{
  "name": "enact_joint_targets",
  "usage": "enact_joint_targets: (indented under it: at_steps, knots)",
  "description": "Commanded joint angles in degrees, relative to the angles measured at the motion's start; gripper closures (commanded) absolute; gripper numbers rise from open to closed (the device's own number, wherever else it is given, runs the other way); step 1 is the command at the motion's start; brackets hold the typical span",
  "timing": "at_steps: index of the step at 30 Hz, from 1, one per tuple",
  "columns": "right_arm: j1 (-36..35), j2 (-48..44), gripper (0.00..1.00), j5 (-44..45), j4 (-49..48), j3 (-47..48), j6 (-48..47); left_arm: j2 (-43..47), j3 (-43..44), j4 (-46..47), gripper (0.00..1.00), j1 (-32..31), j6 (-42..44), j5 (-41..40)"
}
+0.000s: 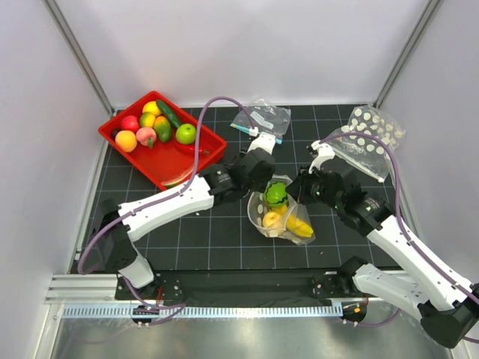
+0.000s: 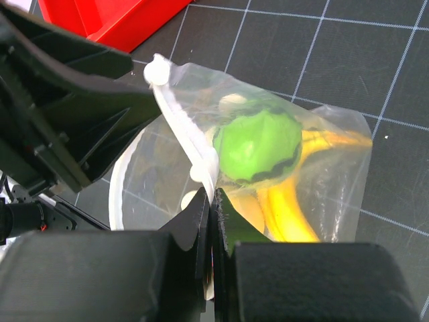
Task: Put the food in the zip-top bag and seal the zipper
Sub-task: Place the fake fruit in the zipper food storage bag, then adjust the zipper food storage bag at the center of the board.
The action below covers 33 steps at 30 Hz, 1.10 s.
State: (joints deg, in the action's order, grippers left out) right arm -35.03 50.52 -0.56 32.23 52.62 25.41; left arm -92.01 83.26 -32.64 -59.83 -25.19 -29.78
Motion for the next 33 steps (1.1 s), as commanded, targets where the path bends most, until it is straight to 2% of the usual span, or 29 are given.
enact_joint_targets:
  at_steps: [1,5,6,8,9,11,12,16,17,18,19,20,21,23,25,28,33]
  knots:
    - [0.0,-0.9,0.97,0.3,-0.7,2.5,-0.4,-0.8,5.5,-2.9,0.5,0.6,3.2,3.1]
    - [0.0,0.1,0.97,0.2,-1.6,2.2,-0.1,-2.7,8.0,-5.1,0.56,1.9,4.1,8.1]
    - [0.0,0.4,0.97,-0.1,-1.7,2.2,0.0,-3.2,8.2,-5.5,0.64,2.6,4.2,8.9]
    - [0.0,0.8,0.97,-0.4,-2.4,2.0,0.2,-4.0,8.1,-5.9,0.74,3.5,5.1,11.5]
    - [0.0,1.2,0.97,-0.7,-2.6,1.9,0.3,-4.0,7.7,-5.7,0.86,3.9,5.2,12.2]
    - [0.0,1.5,0.97,-1.1,-3.7,1.6,0.6,-3.3,5.4,-4.3,0.99,5.7,5.2,14.9]
    - [0.0,1.9,0.97,-1.5,-3.9,1.5,0.8,-2.9,4.6,-3.5,0.99,6.2,5.0,16.4]
    - [0.1,2.9,0.97,-2.2,-4.5,1.7,1.2,-2.7,3.4,-1.9,0.99,8.5,4.1,23.0]
    - [0.0,3.1,0.97,-2.2,-4.5,1.7,1.2,-2.8,3.8,-2.8,0.98,8.8,4.5,23.6]
    - [0.0,3.2,0.97,-2.3,-4.6,1.7,1.3,-2.8,4.2,-3.2,0.92,8.9,4.9,23.3]
    - [0.0,3.5,0.97,-2.4,-5.1,1.6,1.5,-2.8,4.8,-4.0,0.79,9.4,5.2,22.8]
    - [0.0,3.7,0.97,-2.5,-5.3,1.5,1.7,-2.7,4.9,-4.3,0.51,9.6,6.0,22.1]
    - [0.0,3.8,0.97,-2.7,-5.4,1.5,1.8,-2.4,4.7,-4.4,0.42,9.8,6.2,21.9]
    - [0.0,4.3,0.97,-3.0,-5.7,1.7,1.9,-1.8,4.0,-4.2,0.32,10.6,6.1,22.2]
    - [0.1,4.7,0.97,-2.8,-5.6,2.0,2.0,-0.7,1.8,-2.4,0.3,11.0,6.0,23.4]
    - [0.0,4.6,0.97,-2.5,-5.5,2.1,2.3,0.1,-0.9,-0.1,0.34,11.1,6.6,25.1]
    - [0.0,4.8,0.97,-2.7,-5.9,2.1,2.8,-1.3,-2.9,1.8,0.58,11.1,6.9,29.8]
